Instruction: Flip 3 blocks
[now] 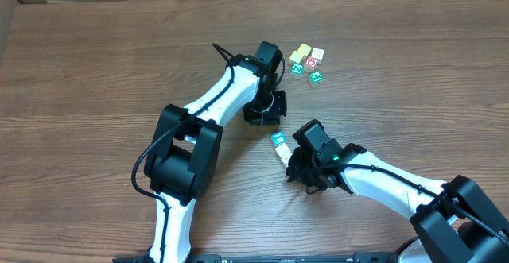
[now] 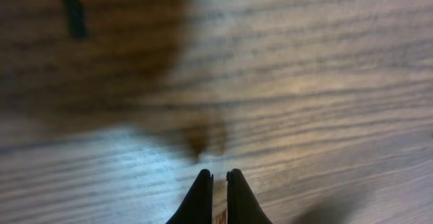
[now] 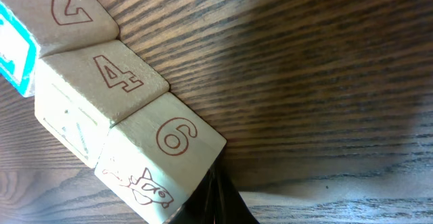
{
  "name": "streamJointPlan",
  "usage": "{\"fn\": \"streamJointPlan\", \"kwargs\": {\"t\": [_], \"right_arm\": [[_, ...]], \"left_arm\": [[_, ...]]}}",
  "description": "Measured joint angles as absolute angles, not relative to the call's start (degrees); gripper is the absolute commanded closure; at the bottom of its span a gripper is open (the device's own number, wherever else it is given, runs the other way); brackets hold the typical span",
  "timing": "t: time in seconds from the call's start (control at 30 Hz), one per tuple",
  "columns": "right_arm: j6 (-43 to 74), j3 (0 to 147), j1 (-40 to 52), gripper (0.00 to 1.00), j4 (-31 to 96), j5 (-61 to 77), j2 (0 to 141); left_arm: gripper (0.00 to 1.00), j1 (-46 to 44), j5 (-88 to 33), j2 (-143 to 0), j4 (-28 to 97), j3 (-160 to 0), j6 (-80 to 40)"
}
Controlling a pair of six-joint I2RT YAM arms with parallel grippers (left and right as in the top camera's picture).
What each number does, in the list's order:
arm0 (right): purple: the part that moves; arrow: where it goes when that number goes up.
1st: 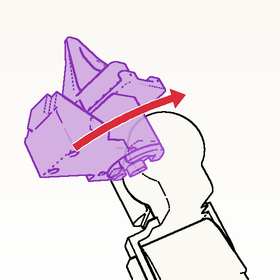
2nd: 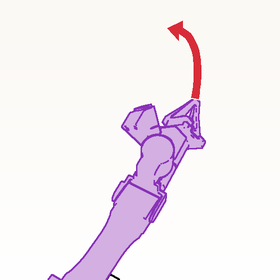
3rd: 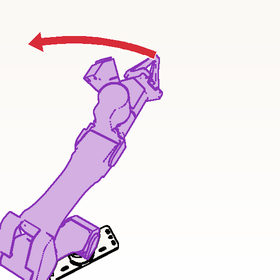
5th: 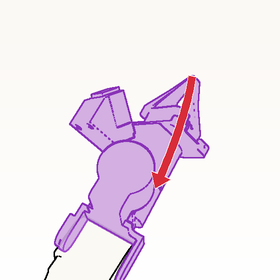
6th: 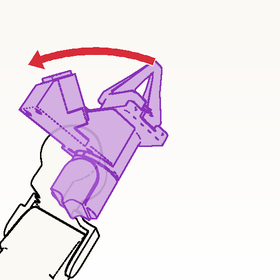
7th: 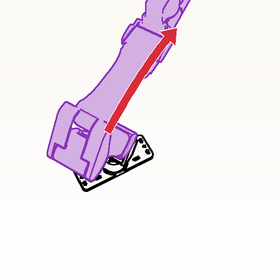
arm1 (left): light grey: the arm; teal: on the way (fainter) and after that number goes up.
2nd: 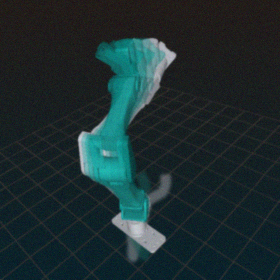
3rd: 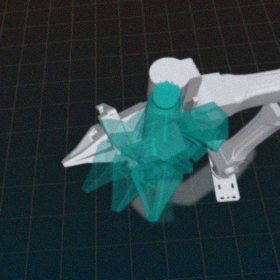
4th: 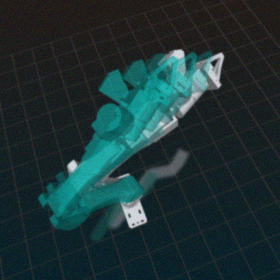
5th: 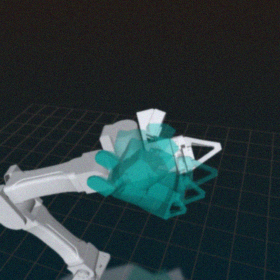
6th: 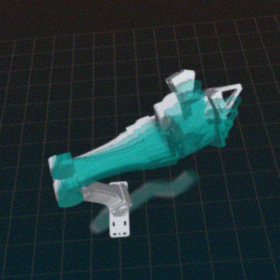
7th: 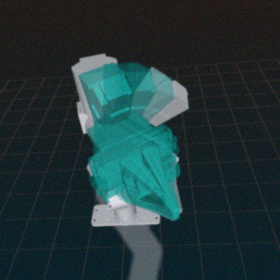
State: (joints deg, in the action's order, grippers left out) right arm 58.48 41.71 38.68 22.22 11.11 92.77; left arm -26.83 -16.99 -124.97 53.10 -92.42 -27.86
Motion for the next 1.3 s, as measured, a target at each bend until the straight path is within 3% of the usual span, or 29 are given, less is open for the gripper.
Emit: {"fn": "streamJointPlan", "kwargs": {"t": [1.3], "right_arm": [[61.9, 41.7, 38.7, 0.96, 21.9, 10.5, 92.7]], "left_arm": [[0.96, -28.4, -14.1, -125.0, 57.6, -92.4, -28.1]]}}
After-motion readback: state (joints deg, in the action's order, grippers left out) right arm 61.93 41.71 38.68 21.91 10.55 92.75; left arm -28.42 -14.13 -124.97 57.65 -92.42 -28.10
